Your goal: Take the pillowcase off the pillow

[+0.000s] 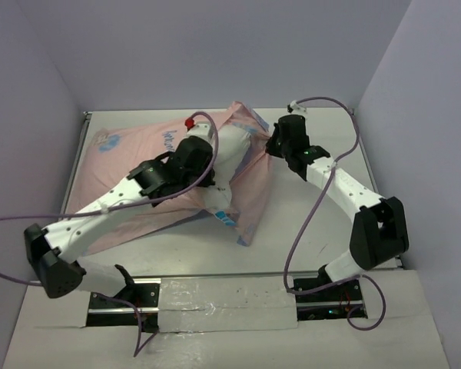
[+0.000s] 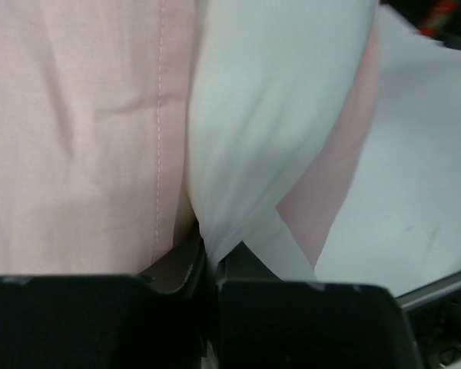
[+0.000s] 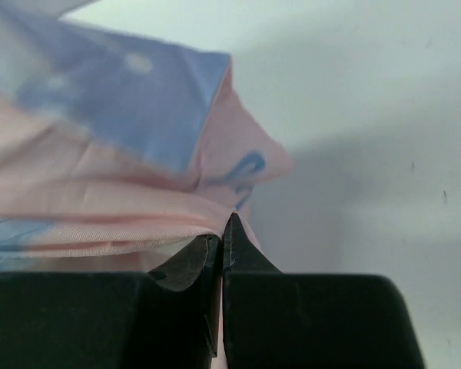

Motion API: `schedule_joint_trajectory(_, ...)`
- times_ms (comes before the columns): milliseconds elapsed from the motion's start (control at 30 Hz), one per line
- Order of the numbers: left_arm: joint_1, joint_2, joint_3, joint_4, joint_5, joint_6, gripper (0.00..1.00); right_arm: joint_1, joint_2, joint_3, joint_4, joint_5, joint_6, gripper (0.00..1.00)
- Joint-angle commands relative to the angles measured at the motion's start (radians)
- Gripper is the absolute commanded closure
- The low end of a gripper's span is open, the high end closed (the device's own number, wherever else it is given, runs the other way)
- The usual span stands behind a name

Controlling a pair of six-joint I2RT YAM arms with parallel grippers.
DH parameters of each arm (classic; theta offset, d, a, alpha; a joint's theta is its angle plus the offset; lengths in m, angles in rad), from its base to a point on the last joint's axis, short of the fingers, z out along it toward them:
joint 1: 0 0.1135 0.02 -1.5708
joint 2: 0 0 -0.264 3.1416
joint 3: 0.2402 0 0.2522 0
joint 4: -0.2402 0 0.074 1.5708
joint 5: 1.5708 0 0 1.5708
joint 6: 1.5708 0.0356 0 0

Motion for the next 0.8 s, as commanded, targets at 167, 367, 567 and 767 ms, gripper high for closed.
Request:
schedule_joint_trajectory(167, 0.015, -0.260, 0.009, -0.099, 0.067, 0.091, 1.00, -0.170, 0.387, 0.490, 0.089, 0.216, 0.104, 1.00)
schedule_joint_trajectory(367, 0.003, -0.261, 0.048, -0.174, 0.075, 0.109, 1.00, -0.165, 0.734, 1.048, -0.238, 0.191, 0.086, 1.00)
schedule_joint_trajectory(567, 0.003, -0.395, 0.026, 0.098, -0.024, 0.132, 1.00, -0.164, 0.704, 0.810, -0.127, 0.121, -0.014, 1.00)
schedule_joint_trajectory(767, 0.005, -0.365, -0.022, 0.526, 0.121, 0.239, 1.00, -0.028, 0.478, 0.326, 0.187, -0.211, -0.109, 1.00)
